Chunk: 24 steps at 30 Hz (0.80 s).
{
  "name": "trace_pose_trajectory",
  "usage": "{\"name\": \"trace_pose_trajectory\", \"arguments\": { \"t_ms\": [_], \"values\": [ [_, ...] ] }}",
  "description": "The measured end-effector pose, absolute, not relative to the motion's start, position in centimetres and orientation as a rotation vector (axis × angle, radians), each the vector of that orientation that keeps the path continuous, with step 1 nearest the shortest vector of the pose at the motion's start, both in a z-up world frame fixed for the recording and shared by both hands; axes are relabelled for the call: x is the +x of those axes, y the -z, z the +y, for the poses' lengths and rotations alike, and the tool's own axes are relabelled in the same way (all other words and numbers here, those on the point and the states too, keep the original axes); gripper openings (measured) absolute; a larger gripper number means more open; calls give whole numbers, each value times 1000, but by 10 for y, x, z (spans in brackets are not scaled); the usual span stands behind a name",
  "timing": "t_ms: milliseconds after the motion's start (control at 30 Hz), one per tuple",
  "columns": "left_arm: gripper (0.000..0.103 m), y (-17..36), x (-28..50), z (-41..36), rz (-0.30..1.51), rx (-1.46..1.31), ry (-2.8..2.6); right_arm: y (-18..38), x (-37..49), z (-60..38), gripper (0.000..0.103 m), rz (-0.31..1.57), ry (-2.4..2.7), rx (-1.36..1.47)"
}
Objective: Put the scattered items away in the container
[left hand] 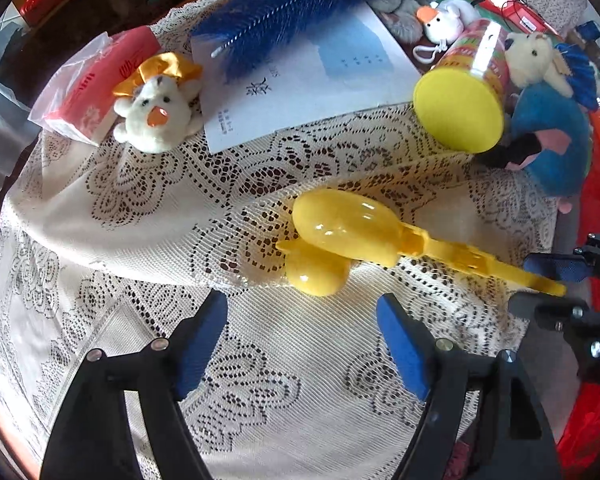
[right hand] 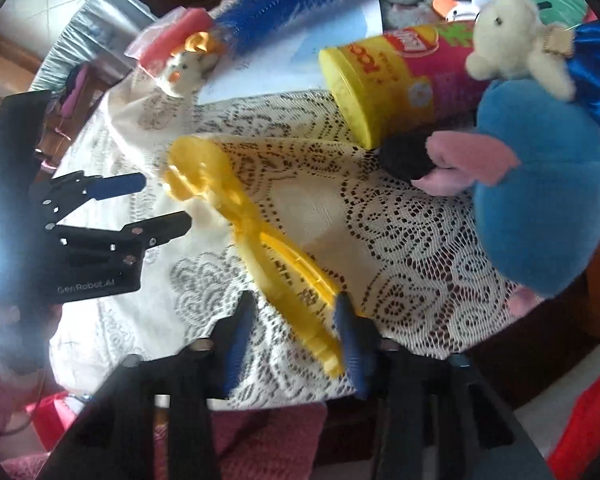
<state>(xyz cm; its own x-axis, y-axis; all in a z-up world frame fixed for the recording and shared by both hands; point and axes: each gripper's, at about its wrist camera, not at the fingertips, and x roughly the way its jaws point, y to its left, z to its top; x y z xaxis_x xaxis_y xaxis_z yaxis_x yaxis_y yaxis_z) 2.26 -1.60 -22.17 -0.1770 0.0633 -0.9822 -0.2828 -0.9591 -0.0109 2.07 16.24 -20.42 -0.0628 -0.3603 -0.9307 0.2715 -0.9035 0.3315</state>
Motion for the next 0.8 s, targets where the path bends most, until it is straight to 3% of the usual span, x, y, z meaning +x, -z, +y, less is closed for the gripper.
{"name": "trace_pose_trajectory", "arguments": {
  "t_ms": [67,100,267,500,600,800],
  "values": [
    [60,227,17,-16,254,-1857,-2247,211,16,161,29,-91,2014,1804],
    [58,229,14,-17,243,-1855,-2254,212,13,160,29,-90,2010,1801],
    [57,217,4,-15,199,-1822,-2277,214,6,162,27,-85,1987,1798],
    [57,213,-13,-8,295,-1829,-2275,218,2,171,27,-161,1944,1819],
    [57,211,-22,-9,215,-1821,-2280,222,0,171,27,-160,1934,1829],
    [54,209,-34,-4,225,-1785,-2279,225,1,175,27,-157,1913,1835]
  ]
}}
